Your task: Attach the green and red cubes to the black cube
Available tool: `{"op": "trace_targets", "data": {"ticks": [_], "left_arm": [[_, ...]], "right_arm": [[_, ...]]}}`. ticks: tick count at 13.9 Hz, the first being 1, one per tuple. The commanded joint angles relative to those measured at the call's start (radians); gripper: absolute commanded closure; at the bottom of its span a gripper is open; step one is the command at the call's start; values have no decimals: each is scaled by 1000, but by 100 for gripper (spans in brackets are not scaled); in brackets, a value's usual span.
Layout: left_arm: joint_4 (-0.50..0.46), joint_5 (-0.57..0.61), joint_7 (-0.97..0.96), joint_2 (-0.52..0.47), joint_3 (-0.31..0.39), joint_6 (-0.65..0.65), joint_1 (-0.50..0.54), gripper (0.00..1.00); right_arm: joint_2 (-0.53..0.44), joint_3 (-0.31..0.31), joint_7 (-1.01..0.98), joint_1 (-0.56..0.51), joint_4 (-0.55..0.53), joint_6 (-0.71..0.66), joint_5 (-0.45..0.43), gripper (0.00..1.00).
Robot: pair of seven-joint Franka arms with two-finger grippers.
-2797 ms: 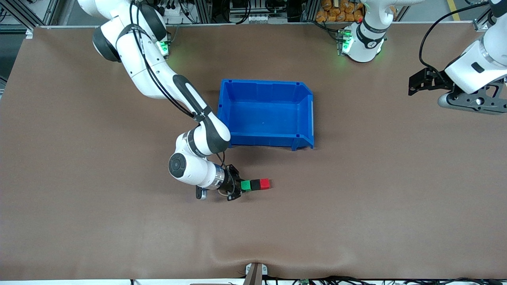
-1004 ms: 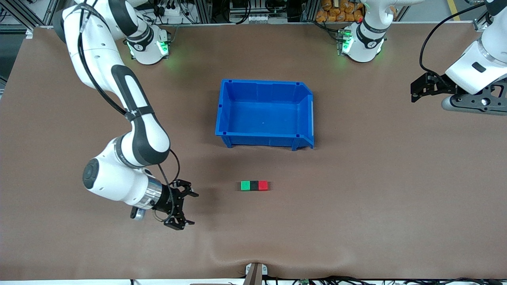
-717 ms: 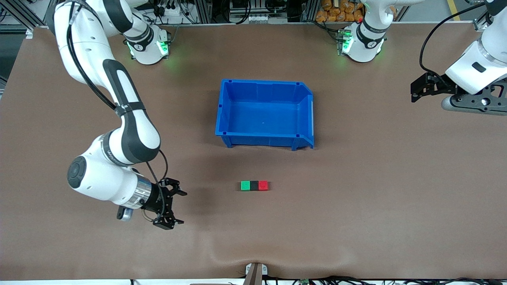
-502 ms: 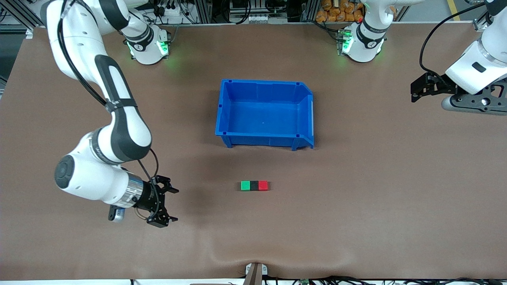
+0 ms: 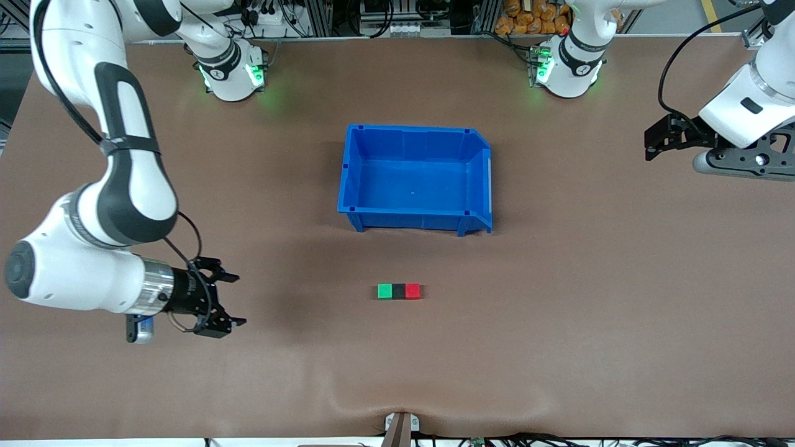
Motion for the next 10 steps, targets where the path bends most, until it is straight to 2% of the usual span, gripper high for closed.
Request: {"op": "trace_targets", "data": {"ticks": [1, 2, 5, 10], "left_arm": [[0, 10, -11, -1, -5, 8, 4, 0], [0, 10, -11, 0, -5, 8, 4, 0], [2, 8, -13, 2, -5, 8, 6, 0], [5, -6, -13, 0, -5, 8, 4, 0]], "right_arm": [[-60, 11, -102, -45, -21, -116, -29, 0], [-77, 12, -154, -62, -23, -151, -57, 0], [-102, 12, -299, -79, -21, -294, -222, 0], [-165, 11, -530, -145, -23, -381, -267, 0]]}}
